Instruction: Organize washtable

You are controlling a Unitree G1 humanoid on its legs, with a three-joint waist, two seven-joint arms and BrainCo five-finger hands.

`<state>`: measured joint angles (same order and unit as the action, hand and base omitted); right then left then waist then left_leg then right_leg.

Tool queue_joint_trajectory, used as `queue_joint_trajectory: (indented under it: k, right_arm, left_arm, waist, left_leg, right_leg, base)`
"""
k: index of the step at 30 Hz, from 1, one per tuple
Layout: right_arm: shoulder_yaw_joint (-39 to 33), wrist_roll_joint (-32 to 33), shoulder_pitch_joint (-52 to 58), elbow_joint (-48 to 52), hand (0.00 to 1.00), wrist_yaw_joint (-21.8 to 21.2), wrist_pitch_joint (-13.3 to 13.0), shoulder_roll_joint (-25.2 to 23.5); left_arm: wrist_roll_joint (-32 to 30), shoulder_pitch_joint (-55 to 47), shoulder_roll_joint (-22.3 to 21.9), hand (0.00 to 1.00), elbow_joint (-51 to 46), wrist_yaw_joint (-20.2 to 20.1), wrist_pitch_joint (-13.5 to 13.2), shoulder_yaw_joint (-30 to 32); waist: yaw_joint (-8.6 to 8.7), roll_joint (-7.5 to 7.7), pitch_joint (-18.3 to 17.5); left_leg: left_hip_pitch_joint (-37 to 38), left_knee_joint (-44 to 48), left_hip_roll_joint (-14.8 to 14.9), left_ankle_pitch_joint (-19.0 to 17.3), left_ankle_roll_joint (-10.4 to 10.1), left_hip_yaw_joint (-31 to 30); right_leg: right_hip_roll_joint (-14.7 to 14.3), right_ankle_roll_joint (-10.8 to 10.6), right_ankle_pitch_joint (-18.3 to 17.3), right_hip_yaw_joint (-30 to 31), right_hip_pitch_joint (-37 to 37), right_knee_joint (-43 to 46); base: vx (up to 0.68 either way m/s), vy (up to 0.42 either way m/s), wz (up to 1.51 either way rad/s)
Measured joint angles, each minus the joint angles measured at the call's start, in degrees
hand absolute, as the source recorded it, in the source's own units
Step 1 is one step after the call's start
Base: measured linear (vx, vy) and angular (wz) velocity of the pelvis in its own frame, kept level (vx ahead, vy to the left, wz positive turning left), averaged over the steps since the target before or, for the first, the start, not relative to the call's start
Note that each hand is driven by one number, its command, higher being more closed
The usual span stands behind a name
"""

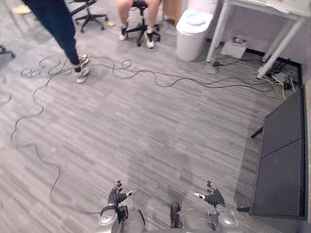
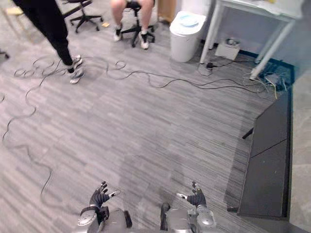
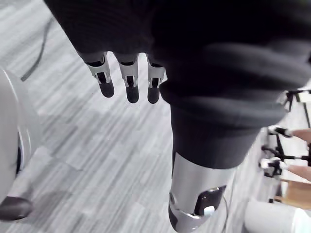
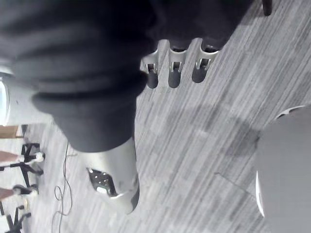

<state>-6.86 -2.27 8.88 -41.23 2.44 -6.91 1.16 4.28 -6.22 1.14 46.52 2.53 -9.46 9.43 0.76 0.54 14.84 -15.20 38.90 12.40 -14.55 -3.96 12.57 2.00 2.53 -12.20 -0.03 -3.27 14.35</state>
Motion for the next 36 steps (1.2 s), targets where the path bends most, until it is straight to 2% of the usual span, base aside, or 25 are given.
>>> queue_joint_trajectory:
  k: [1, 2, 3, 4, 5, 6, 7, 9, 11, 12, 14, 16, 17, 19, 20, 21, 24, 25, 26, 27, 28, 29, 30, 33, 36]
  right_arm:
    - [-0.09, 0.0, 0.23, 0.0, 0.0, 0.06, -0.01, 0.1]
    - [0.15, -0.02, 0.75, 0.01, 0.0, 0.03, -0.02, 0.49]
    - [0.67, -0.03, 1.7, -0.07, 0.0, 0.06, 0.07, 1.37]
    - [1.17, -0.04, 1.91, -0.11, 0.0, 0.07, 0.28, 1.29]
    - [3.37, -0.11, 2.28, 0.22, 0.0, -0.2, 0.39, 0.19]
    - [4.08, -0.14, 2.41, 0.51, 0.0, -0.22, 0.39, -0.47]
    - [5.16, -0.51, 3.06, 1.31, 0.0, -0.31, 0.43, -1.16]
    - [5.31, -0.75, 2.97, 2.36, 0.0, -0.34, 0.46, -1.93]
    - [6.3, -1.95, 1.27, 2.58, 0.0, -0.44, 0.47, -1.88]
    - [6.42, -2.38, 1.22, 2.76, 0.0, -0.57, 0.46, -1.91]
    - [7.21, -2.93, 0.7, 2.61, 0.0, -1.33, 0.48, -1.88]
    - [7.93, -3.18, -0.1, 1.26, 0.0, -1.42, 0.38, -1.4]
    - [8.34, -3.45, -1.15, -0.03, 0.0, -1.41, 0.02, -0.72]
    - [8.64, -4.11, -2.44, -2.46, 0.0, -1.43, -0.14, 0.39]
    - [8.63, -4.4, -2.41, -3.62, 0.0, -1.41, -0.11, 0.78]
    - [8.31, -3.8, -2.36, -4.23, 0.0, -1.75, -0.4, 2.13]
    - [5.49, -3.96, -2.92, -3.99, 0.0, -1.46, -1.05, 4.5]
    - [4.97, -3.88, -2.92, -4.04, 0.0, -1.44, -1.04, 4.44]
    - [4.43, -3.86, -2.85, -4.4, 0.0, -1.38, -0.99, 4.52]
    - [4.46, -3.85, -2.73, -4.57, 0.0, -1.35, -0.95, 4.65]
    - [4.54, -3.85, -2.37, -4.55, 0.0, -1.28, -0.79, 4.44]
    - [4.51, -3.83, -2.21, -4.63, 0.0, -1.27, -0.61, 4.44]
    - [4.08, -3.75, -1.79, -4.96, 0.0, -1.19, -0.5, 4.4]
    - [2.29, -3.14, -1.77, -6.35, 0.0, -1.12, -0.29, 4.49]
    - [1.34, -2.81, -1.53, -7.0, 0.0, -1.06, 0.01, 4.85]
  left_arm:
    - [0.06, -0.02, -0.34, 0.0, -0.47, 0.0, -0.11, 0.25]
    - [0.13, -0.42, -0.64, 0.0, -1.08, 0.05, -0.56, 0.13]
    - [0.2, -1.52, -1.54, 0.0, -0.97, 0.07, -0.91, 0.07]
    - [0.26, -2.0, -1.72, 0.0, -0.95, 0.11, -0.91, 0.04]
    - [0.3, -2.73, -0.52, 0.0, -1.22, 0.32, -1.08, 0.1]
    - [0.3, -2.86, -0.03, 0.0, -1.22, 0.33, -1.09, 0.13]
    - [0.25, -3.03, 0.3, 0.0, -1.28, 0.28, -1.1, 0.3]
    - [0.25, -3.69, 0.6, 0.0, -1.75, 0.3, -1.09, 0.24]
    - [0.23, -4.02, 0.6, 0.0, -1.73, 0.31, -0.99, -0.26]
    - [0.21, -3.84, 0.63, 0.0, -1.72, 0.31, -1.0, -0.58]
    - [0.07, -3.65, 1.26, 0.0, -1.06, 0.36, -1.01, -2.13]
    - [0.08, -3.16, 2.35, 0.0, 0.56, 0.32, -1.01, -3.01]
    - [0.1, -2.27, 2.97, 0.0, 2.13, 0.33, -0.96, -3.05]
    - [0.12, -1.41, 3.66, 0.0, 3.9, 0.34, -0.87, -3.18]
    - [0.12, -1.47, 4.72, 0.0, 4.76, 0.36, -0.83, -3.7]
    - [0.11, -1.2, 4.11, 0.0, 6.25, 0.47, -0.55, -3.62]
    - [-0.33, -0.53, 2.11, 0.0, 6.56, 0.17, -0.61, -4.28]
    - [-0.44, 0.17, 2.09, 0.0, 6.57, 0.14, -0.61, -4.29]
    - [-0.53, 1.02, 1.64, 0.0, 6.53, 0.04, -0.78, -4.35]
    - [-0.53, 1.03, 1.4, 0.0, 6.48, 0.02, -0.9, -4.37]
    - [-0.56, 0.96, 0.99, 0.0, 6.27, -0.01, -1.03, -4.7]
    - [-0.54, 0.81, 0.85, 0.0, 6.19, -0.02, -1.03, -4.77]
    - [-0.5, 0.23, 0.81, 0.0, 5.52, -0.04, -1.13, -4.77]
    - [-0.49, -0.15, 1.38, 0.0, 5.05, 0.04, -1.12, -4.7]
    - [-0.42, -0.64, 1.4, 0.0, 4.57, 0.09, -1.2, -4.69]
  waist:
    - [-0.24, 0.06, -0.05]
    - [-0.85, -0.35, -0.33]
    - [-1.57, -1.75, -1.27]
    - [-1.76, -1.06, -1.61]
    - [-1.7, 0.74, -2.85]
    - [-1.75, 1.14, -3.21]
    - [-1.8, 2.99, -4.37]
    - [-2.01, 3.58, -4.75]
    - [-2.55, 3.07, -4.45]
    - [-2.58, 2.98, -4.39]
    - [-1.61, 2.31, -3.98]
    - [-1.5, 2.07, -3.95]
    - [-1.17, 2.07, -3.95]
    - [-0.58, 2.16, -3.99]
    - [-0.21, 3.79, -4.19]
    - [-0.05, 2.44, -3.66]
    - [1.78, -2.07, -3.97]
    - [1.8, -2.26, -3.71]
    - [1.78, -2.33, -3.38]
    - [1.6, -2.1, -3.23]
    - [1.49, -1.8, -2.71]
    - [1.45, -1.55, -2.45]
    - [1.43, -0.87, -2.42]
    - [0.83, -0.78, -2.23]
    - [-0.68, -1.11, -2.15]
  left_leg:
    - [-0.63, -3.66, -1.19, 0.3, -0.49, -2.03]
    - [-0.34, -12.84, -3.36, 1.65, -2.56, -7.16]
    - [0.91, -17.85, -3.84, 7.47, -5.29, -10.05]
    - [1.7, -17.61, -4.9, 9.68, -4.09, -9.95]
    - [1.71, -15.76, -6.1, 6.72, -3.03, -8.08]
    - [1.63, -15.09, -6.4, 5.32, -2.97, -6.9]
    - [1.84, -12.9, -6.67, 3.22, -1.67, -5.58]
    - [4.0, -9.79, -5.34, 0.06, 1.06, -0.51]
    - [10.1, -10.39, -4.43, -1.99, 2.64, 5.56]
    - [12.09, -11.04, -4.27, -2.31, 3.0, 6.73]
    - [18.63, -13.58, -3.51, -2.55, 3.15, 11.33]
    - [22.3, -16.39, -2.7, -2.52, 3.09, 14.47]
    - [23.21, -18.07, -2.44, -2.46, 2.99, 15.65]
    - [24.32, -20.22, -3.0, -2.0, 1.91, 16.71]
    - [25.9, -21.76, -5.3, -1.35, 0.43, 16.82]
    - [27.57, -21.93, -5.01, -1.87, -0.58, 15.49]
    - [27.61, -18.6, -2.12, 0.47, -4.47, 11.42]
    - [27.31, -16.37, -1.35, 1.39, -5.42, 10.98]
    - [25.6, -7.15, 1.23, 5.43, -7.63, 9.01]
    - [24.29, -2.18, 2.23, 7.93, -7.46, 7.72]
    - [21.55, 6.56, 3.73, 5.79, -6.85, 6.17]
    - [20.11, 9.51, 3.68, 3.97, -6.14, 5.68]
    - [15.89, 11.33, 3.14, 1.46, -4.15, 5.47]
    - [8.51, 1.63, 0.04, -0.51, -2.04, 5.02]
    - [6.0, -14.19, -4.18, 0.6, -3.19, -0.55]
  right_leg:
    - [0.63, -0.82, -0.85, 1.35, -0.3, 0.43]
    - [1.66, -3.12, -3.16, 4.09, -0.32, 1.78]
    - [1.7, -5.57, -5.68, 7.06, -0.31, 3.98]
    - [2.53, -6.16, -6.28, 8.84, -0.31, 4.64]
    - [4.1, -6.1, -6.12, 10.1, -0.09, 4.57]
    - [4.45, -6.17, -5.83, 10.84, 0.68, 4.86]
    - [4.73, -6.87, -5.3, 12.5, 1.76, 6.25]
    - [5.16, -7.6, -4.9, 14.61, 2.93, 9.95]
    - [6.05, -14.71, -0.62, 11.91, 10.0, 24.25]
    - [6.6, -15.04, 0.28, 10.23, 12.11, 28.15]
    - [8.95, -10.19, -2.47, -1.42, 17.33, 36.76]
    - [9.37, -6.02, -4.75, -10.79, 20.59, 34.5]
    - [8.9, -5.21, -4.57, -15.76, 22.85, 29.27]
    - [7.15, -2.65, -0.83, -20.22, 24.62, 18.6]
    - [5.87, 1.14, 10.03, -20.78, 23.9, 8.68]
    - [4.59, 4.3, 12.21, -19.67, 23.22, 8.92]
    - [0.02, 4.8, 9.03, -18.16, 22.21, 8.28]
    - [-0.6, 5.03, 8.48, -17.99, 21.41, 8.17]
    - [-2.59, 5.29, 7.62, -17.07, 17.53, 6.02]
    - [-3.09, 5.25, 7.26, -16.54, 15.53, 4.64]
    - [-4.18, 5.03, 6.58, -15.16, 11.61, 2.49]
    - [-4.48, 4.65, 6.11, -14.15, 9.94, 1.68]
    - [-4.83, 4.71, 5.96, -12.44, 7.09, -1.16]
    - [-5.34, 3.99, 6.48, -6.92, 2.89, -5.59]
    - [-4.98, 2.77, 6.35, -2.32, 0.52, -7.78]
  base:
    - [0.39, 0.388, -1.13]
    - [0.38, 0.44, -1.23]
    - [0.4, 0.455, -1.29]
    - [0.43, 0.449, -1.17]
    - [0.35, 0.321, -0.77]
    - [0.41, 0.343, -0.92]
    - [0.45, 0.359, -1.01]
    - [0.41, 0.307, -1.28]
    - [0.31, 0.182, -1.66]
    - [0.33, 0.163, -1.39]
    - [0.28, 0.083, -1.09]
    - [0.28, 0.033, -1.04]
    - [0.28, -0.011, -0.99]
    - [0.33, -0.058, -0.63]
    - [0.37, -0.085, -0.62]
    - [0.36, -0.05, -0.82]
    - [0.35, -0.097, -0.64]
    - [0.31, -0.117, -0.41]
    - [0.29, -0.132, -0.34]
    - [0.27, -0.132, -0.45]
    - [0.25, -0.094, -0.36]
    - [0.21, -0.069, -0.59]
    - [0.19, -0.051, -0.56]
    - [0.25, 0.013, -0.86]
    - [0.23, 0.099, -0.97]
